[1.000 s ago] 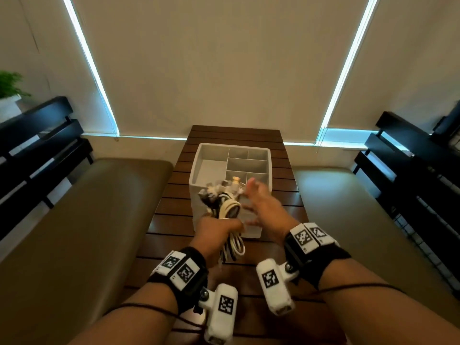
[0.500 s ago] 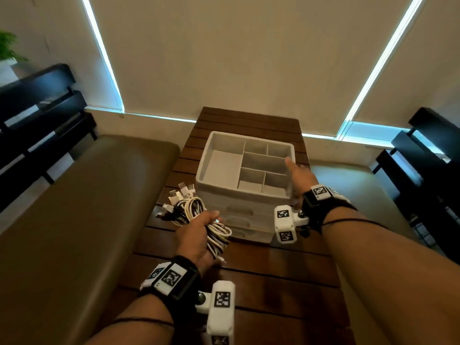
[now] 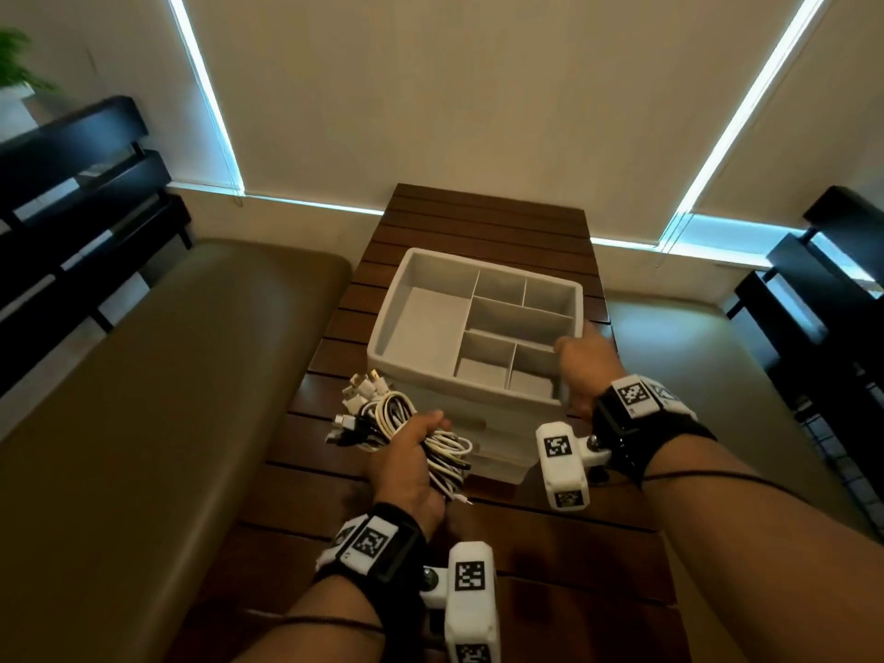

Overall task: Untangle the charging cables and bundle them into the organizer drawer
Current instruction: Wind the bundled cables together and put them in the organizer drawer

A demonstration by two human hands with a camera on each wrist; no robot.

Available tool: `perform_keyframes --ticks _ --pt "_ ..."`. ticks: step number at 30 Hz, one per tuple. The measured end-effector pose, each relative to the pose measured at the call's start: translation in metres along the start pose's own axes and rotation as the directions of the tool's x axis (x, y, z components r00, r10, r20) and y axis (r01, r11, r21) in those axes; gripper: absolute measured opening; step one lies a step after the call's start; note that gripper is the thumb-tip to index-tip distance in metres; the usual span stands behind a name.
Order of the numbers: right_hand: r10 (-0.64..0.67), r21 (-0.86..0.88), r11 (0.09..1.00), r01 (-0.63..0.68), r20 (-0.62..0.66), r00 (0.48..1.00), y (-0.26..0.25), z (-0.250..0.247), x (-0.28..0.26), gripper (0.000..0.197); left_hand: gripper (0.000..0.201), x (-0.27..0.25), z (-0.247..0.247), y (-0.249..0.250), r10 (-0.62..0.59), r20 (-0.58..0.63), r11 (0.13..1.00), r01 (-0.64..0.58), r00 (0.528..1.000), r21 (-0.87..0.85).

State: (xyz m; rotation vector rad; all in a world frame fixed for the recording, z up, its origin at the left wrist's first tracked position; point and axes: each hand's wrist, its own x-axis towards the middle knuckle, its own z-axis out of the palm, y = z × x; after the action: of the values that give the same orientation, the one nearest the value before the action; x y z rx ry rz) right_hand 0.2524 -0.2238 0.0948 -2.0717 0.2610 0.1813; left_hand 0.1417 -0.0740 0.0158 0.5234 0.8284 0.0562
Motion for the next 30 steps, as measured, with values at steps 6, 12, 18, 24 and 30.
perform_keyframes --ticks 6,12,18,24,30 --pt "-0.003 0.009 1.0 0.003 -0.006 1.0 0.016 0.006 -0.047 0.037 0.013 -0.023 -0.027 -0.018 -0.032 0.003 0.979 0.032 0.999 -0.199" --pt "-0.007 -0.029 1.0 0.006 -0.043 0.999 0.02 0.008 -0.064 0.035 0.013 -0.035 -0.035 -0.026 -0.013 -0.002 0.964 0.012 1.0 -0.265" --pt "-0.004 -0.074 0.997 0.001 -0.037 0.999 0.019 0.009 -0.071 0.035 0.01 -0.038 -0.023 -0.021 0.018 -0.052 0.962 -0.032 0.998 -0.271" --pt "-0.02 -0.023 1.0 0.019 -0.065 0.998 0.019 0.01 -0.073 0.039 0.01 -0.028 -0.028 -0.022 0.064 -0.036 0.961 -0.072 0.997 -0.266" --pt "-0.001 -0.004 1.0 0.001 -0.094 0.996 0.02 0.012 -0.071 0.036 0.022 -0.025 -0.049 -0.033 0.105 -0.077 0.971 -0.119 0.992 -0.209"
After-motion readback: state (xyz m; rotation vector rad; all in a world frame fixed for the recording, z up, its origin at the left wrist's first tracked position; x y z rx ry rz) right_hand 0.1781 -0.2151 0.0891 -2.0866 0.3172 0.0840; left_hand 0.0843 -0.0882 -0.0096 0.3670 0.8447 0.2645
